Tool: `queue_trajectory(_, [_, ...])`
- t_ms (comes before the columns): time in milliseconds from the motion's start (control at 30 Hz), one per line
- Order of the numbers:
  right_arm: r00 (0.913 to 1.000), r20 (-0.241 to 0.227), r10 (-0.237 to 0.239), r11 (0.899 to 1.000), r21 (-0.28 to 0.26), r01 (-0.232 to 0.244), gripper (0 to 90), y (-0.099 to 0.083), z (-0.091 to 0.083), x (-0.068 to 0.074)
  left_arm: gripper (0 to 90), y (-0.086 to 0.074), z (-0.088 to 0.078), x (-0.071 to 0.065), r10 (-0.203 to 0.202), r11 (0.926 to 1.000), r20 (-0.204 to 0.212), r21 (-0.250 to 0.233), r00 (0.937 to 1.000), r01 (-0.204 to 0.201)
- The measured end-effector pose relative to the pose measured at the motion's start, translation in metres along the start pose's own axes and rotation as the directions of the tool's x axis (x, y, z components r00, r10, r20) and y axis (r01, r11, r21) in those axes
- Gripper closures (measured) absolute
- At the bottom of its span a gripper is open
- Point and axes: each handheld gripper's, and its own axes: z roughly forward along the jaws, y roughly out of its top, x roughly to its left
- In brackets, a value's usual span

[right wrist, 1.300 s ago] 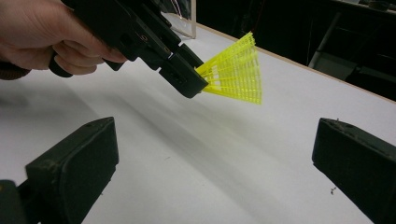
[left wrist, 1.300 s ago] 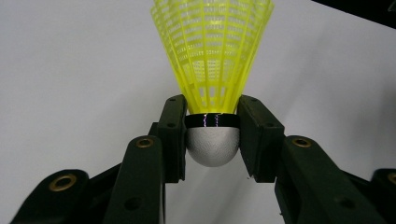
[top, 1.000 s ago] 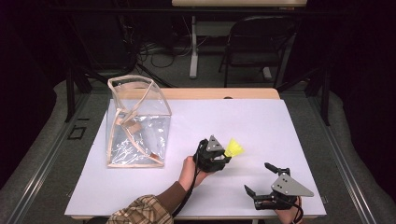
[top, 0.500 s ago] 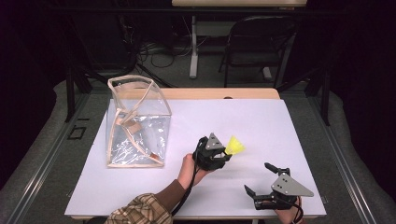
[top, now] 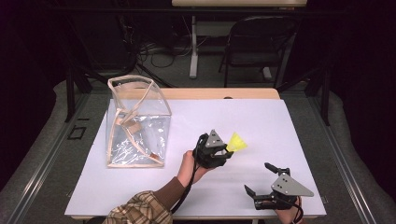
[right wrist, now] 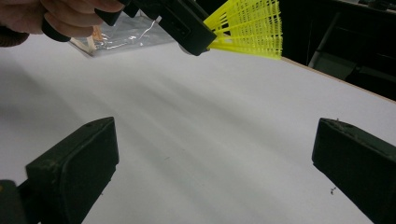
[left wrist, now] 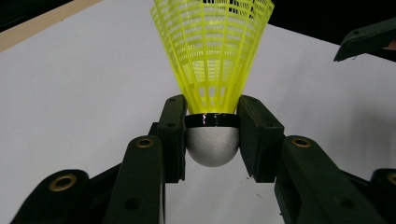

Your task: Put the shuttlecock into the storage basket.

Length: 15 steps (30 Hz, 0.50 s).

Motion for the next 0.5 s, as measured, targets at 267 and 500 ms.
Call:
queue_trajectory(267, [1.0,0.0,0.0,1.0,0.0,0.0,0.2,0.0,0.0,0.0,64.6,0.008,-0.007,0.0,0.019,0.9997,-0.002,-0.016,0.9998,-0.019])
queue_trajectory(500, [1.0,0.004,-0.001,1.0,0.003,0.001,0.5,0.0,0.0,0.0,64.7,0.013,-0.012,-0.001,0.031,0.9991,-0.005,-0.03,0.9995,-0.031])
